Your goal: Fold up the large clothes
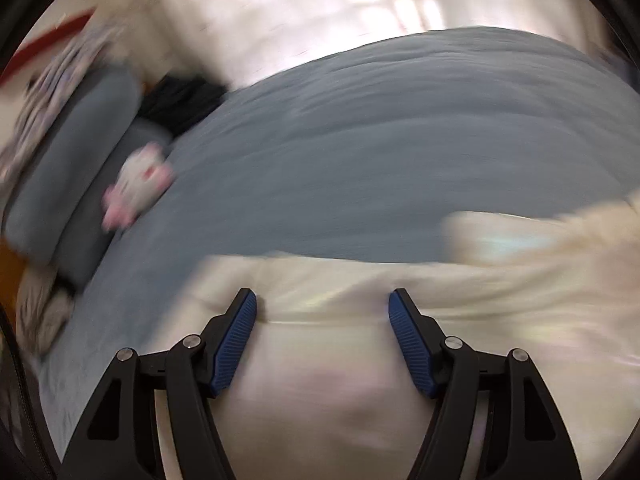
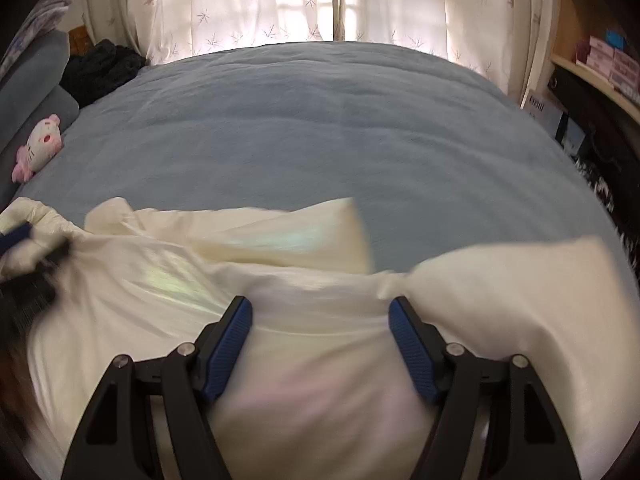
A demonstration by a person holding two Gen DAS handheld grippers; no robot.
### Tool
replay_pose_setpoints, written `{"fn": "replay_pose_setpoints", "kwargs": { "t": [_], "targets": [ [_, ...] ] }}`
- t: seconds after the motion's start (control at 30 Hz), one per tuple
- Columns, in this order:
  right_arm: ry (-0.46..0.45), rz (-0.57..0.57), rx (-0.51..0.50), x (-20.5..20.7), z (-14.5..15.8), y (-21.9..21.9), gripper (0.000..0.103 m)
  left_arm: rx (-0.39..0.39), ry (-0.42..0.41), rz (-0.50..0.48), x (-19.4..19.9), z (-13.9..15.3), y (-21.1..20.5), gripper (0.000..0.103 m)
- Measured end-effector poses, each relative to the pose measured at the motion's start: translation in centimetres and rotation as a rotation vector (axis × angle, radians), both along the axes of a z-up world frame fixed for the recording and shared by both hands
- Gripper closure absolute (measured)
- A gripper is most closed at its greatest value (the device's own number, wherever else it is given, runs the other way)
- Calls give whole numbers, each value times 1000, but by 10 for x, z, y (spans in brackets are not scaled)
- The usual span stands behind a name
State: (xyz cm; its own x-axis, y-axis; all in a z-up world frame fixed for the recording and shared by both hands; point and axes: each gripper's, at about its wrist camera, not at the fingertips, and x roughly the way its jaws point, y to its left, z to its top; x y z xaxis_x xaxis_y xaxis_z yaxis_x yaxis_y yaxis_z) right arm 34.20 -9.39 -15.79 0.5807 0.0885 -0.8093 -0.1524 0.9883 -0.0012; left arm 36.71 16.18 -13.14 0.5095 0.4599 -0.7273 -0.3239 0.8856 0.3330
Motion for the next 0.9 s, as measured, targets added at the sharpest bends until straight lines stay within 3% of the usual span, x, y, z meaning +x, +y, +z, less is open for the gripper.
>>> {"fn": "replay_pose_setpoints", "kwargs": {
  "t": [0.03, 0.1, 0.27, 0.4, 0.53, 0.67, 0.9],
  "targets": [
    [-3, -16, -9, 1, 2, -9, 32, -10, 5, 32, -1, 0, 14, 34],
    [-5, -67, -13, 5, 5, -34, 32, -25, 26, 114, -7, -3, 49, 18],
    [1, -156, -7, 4, 1, -86, 31, -66, 18, 82, -21, -14, 65, 12],
    [-1, -220, 165, -1, -15, -122, 28, -127, -3, 94, -23, -27, 66, 7],
    [-52, -231, 135, -2, -25, -113, 24, -204, -14, 114, -27, -43, 74, 3],
    [-47, -237, 151, 7, -34, -112, 20, -279, -18, 123, -28, -54, 80, 1],
    [-44, -239, 225, 4, -40, -119, 19, -313, -23, 119, -25, -60, 84, 1]
  ]
}}
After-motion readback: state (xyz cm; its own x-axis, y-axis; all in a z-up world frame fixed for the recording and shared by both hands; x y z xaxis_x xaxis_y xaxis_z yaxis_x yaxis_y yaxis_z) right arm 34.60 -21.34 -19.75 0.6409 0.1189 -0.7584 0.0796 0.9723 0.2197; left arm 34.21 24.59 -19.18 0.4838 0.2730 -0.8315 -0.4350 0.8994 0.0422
